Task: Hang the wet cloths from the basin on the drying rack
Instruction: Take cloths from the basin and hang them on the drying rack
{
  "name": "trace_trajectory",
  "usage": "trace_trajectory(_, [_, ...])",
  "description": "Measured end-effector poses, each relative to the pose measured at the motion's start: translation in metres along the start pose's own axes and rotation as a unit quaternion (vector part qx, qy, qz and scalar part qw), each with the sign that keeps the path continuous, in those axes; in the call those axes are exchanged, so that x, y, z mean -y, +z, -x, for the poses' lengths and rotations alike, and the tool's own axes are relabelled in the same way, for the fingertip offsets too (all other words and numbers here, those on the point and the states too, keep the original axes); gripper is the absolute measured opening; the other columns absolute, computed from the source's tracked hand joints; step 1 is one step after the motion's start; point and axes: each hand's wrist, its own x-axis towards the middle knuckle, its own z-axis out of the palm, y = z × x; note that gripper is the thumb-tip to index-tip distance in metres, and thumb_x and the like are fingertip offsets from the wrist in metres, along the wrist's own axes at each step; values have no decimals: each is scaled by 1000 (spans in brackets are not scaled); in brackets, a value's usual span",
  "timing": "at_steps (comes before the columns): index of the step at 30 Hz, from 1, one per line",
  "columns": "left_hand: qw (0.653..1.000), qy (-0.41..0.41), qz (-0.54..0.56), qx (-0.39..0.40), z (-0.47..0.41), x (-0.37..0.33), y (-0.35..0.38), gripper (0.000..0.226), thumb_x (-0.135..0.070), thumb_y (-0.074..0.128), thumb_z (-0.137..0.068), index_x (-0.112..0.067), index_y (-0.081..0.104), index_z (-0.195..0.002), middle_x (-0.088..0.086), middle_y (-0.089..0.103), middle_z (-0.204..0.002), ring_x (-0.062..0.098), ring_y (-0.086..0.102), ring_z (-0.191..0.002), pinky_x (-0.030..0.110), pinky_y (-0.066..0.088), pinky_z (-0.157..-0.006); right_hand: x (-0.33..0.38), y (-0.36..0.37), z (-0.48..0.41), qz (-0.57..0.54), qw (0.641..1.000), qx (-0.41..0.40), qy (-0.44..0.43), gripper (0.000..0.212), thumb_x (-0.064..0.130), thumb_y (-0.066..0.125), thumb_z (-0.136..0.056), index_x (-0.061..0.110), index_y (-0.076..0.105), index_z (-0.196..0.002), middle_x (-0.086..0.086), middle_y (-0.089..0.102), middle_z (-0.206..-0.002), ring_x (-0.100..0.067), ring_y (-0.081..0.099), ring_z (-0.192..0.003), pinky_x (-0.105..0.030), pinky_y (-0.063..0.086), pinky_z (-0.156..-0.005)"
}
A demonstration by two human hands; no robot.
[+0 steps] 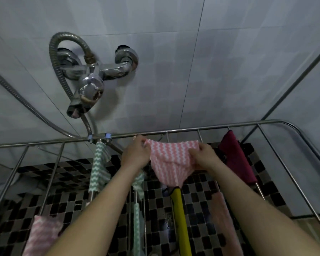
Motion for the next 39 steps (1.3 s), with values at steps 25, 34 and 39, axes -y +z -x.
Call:
trace_trajectory(25, [983,50,-77,162,33,-8,46,27,-46,63,-86,-29,67,-66,-11,62,-60,-1,57,-58,23,35,-51,27,53,-20,213,972,-61,-77,44,42,60,-90,5,70,-70,-12,66,-64,-27,65,-63,-39,55,-63])
trace_trajectory(34, [986,36,-35,157,34,-7,45,28,-41,61,-90,-26,68,-67,-7,66,-64,6,62,-62,25,45,-56,27,60,-19,187,975,-83,-89,46,46,53,-94,11,62,-66,-6,62,-61,-23,63,-61,-37,53,-62])
trace_trajectory(39, [983,-8,70,172,33,-4,43,22,-33,67,-88,-17,75,-74,-8,66,-60,2,59,-58,26,46,-63,26,58,-16,146,989,-10,-27,48,50,46,-96,14,62,-69,-7,68,-71,-23,68,-69,-39,57,-71])
